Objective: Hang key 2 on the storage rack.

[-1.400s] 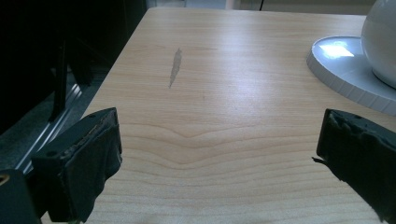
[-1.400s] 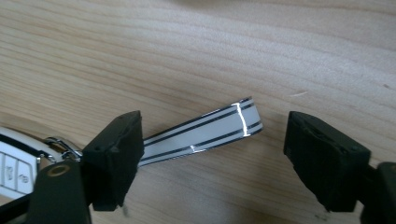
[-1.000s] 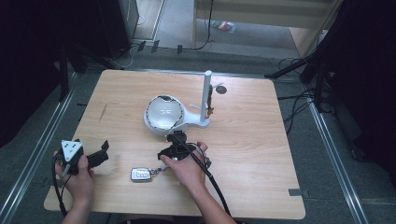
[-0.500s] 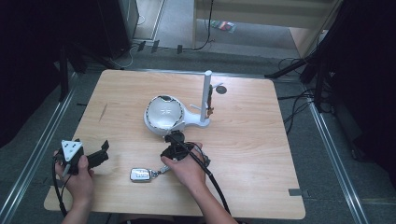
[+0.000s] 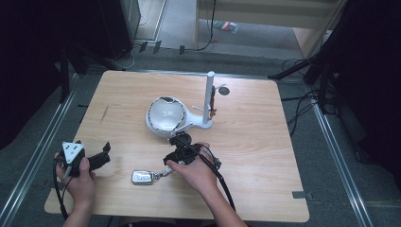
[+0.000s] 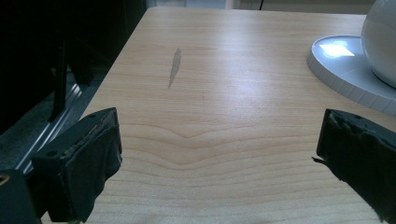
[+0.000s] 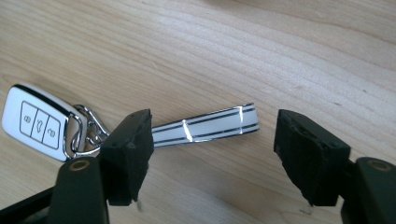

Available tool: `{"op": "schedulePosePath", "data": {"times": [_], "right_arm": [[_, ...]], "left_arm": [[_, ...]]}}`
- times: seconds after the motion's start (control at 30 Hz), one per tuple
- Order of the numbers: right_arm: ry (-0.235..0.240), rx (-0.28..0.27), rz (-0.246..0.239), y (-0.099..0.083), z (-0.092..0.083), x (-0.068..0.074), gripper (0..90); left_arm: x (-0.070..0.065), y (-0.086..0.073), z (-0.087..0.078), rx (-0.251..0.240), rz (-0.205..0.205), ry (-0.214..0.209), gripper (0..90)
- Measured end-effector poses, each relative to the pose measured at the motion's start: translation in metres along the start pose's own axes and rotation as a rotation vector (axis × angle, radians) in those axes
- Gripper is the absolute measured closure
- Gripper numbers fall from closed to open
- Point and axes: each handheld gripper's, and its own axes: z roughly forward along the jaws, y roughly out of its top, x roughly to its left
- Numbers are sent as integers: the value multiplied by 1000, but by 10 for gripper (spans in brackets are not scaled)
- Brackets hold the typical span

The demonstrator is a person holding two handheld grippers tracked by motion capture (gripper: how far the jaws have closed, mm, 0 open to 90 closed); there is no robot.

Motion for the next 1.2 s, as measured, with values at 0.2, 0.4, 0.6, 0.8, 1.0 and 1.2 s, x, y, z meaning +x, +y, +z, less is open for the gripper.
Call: {"op": "schedulePosePath", "data": {"times": [0.2, 0.4, 0.6, 0.8, 1.0, 1.2], "right_arm": [[41, -12, -211, -3, -2, -1, 414], [61, -22, -456, -5, -1, -6, 424], [149, -46, -647, -6, 3, -20, 426], [125, -48, -819, -5, 6, -22, 409], [91, -8, -937, -4, 12, -20, 297], [97, 14, -978, -3, 16, -20, 297]], "left_arm": [[0, 0, 0, -1, -2, -1, 2], [0, 0, 0, -1, -3, -2, 2], [0, 0, 0, 0, 0, -2, 2], [0, 0, 0, -1, 1, -1, 2], [0, 0, 0, -1, -1, -2, 2], [0, 0, 0, -1, -2, -3, 2]]}}
